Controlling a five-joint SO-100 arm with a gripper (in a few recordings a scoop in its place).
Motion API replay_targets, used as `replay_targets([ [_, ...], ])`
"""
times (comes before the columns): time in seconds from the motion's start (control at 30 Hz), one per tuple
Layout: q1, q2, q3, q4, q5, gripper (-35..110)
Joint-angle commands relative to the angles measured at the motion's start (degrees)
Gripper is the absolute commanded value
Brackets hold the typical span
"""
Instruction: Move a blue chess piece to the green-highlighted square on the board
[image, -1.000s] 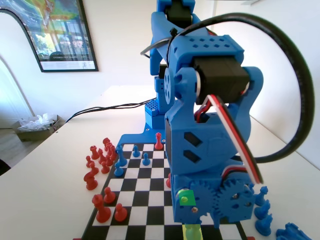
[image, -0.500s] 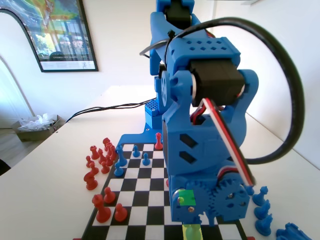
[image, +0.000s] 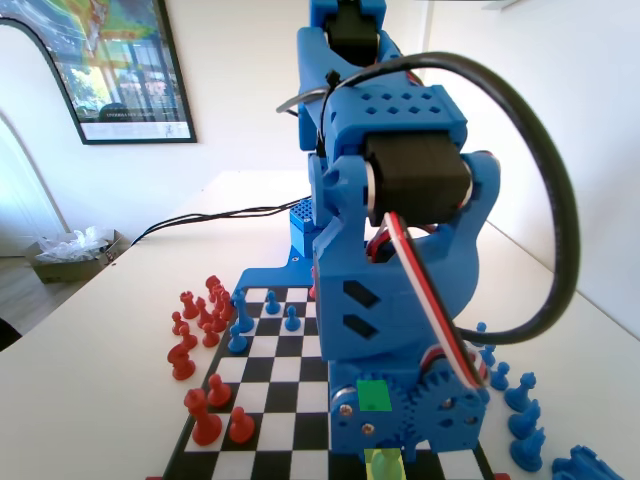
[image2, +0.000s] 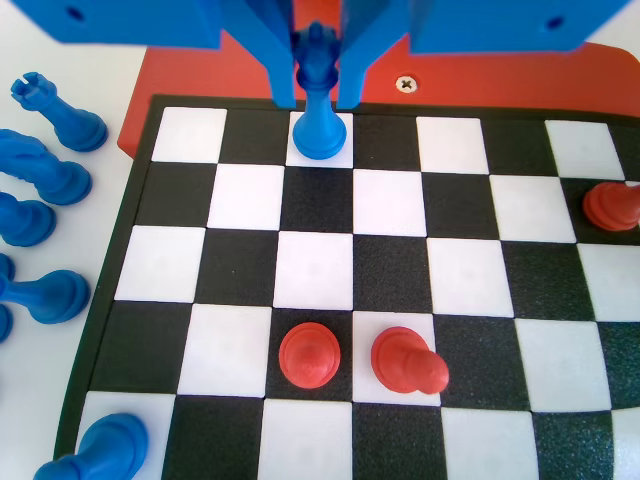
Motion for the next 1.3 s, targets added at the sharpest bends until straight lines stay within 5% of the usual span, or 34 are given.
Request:
replay_targets([
  [0.0, -0.9, 2.7, -0.3, 0.0, -1.3, 4],
  [0.77, -1.0, 17.3, 10.5, 4.3, -1.1, 1],
  [1.27, -1.6, 23.2, 24.0, -2.1, -1.9, 1],
])
